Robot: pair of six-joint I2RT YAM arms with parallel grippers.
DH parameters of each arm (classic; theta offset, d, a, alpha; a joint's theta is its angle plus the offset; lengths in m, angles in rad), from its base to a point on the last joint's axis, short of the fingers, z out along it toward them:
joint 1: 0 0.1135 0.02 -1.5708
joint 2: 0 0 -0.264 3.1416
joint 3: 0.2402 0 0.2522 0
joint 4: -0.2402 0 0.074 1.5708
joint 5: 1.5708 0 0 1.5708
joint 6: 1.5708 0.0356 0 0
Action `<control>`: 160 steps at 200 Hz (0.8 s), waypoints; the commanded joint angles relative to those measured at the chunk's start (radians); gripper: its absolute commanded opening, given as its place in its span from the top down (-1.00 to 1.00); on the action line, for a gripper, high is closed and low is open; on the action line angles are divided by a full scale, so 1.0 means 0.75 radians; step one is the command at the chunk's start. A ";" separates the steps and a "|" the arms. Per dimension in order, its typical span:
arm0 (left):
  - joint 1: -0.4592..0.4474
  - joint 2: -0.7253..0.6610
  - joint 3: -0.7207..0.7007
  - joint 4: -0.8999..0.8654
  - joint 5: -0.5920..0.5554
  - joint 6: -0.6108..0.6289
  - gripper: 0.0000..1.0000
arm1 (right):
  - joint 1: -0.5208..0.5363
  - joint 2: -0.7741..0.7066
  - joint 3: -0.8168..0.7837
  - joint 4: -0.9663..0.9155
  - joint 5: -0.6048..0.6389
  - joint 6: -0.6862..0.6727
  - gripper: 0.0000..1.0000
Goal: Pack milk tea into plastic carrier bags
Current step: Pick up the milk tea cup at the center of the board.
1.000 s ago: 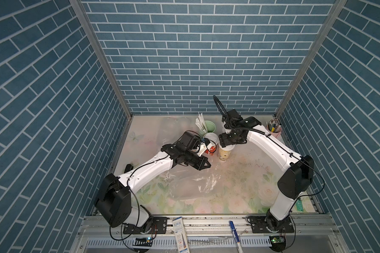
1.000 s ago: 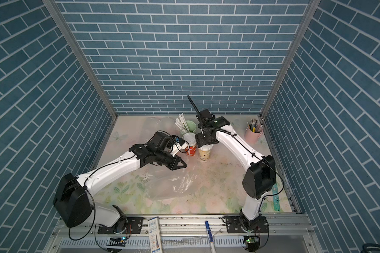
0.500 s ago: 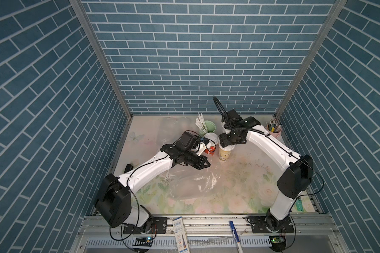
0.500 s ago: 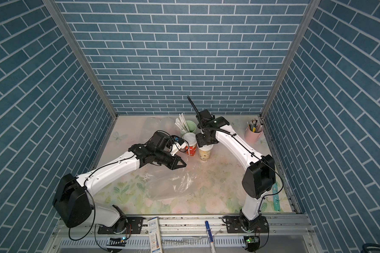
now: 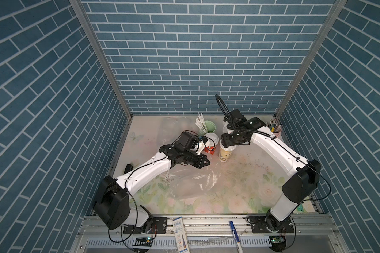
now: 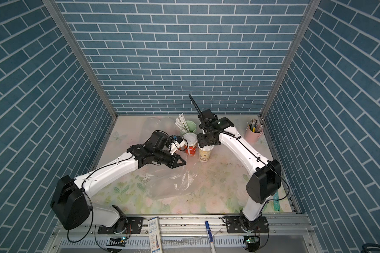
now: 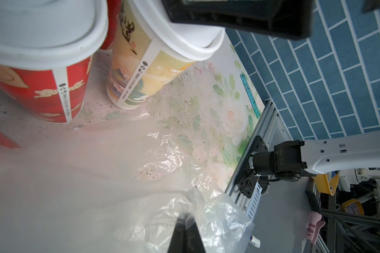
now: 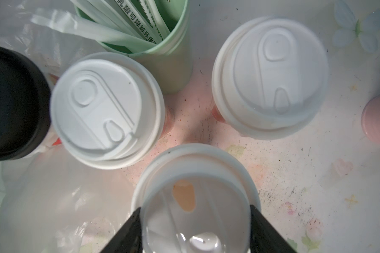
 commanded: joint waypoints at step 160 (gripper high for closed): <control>0.009 -0.055 -0.084 0.295 -0.085 -0.186 1.00 | 0.009 -0.597 -0.195 0.046 -0.428 0.166 -0.13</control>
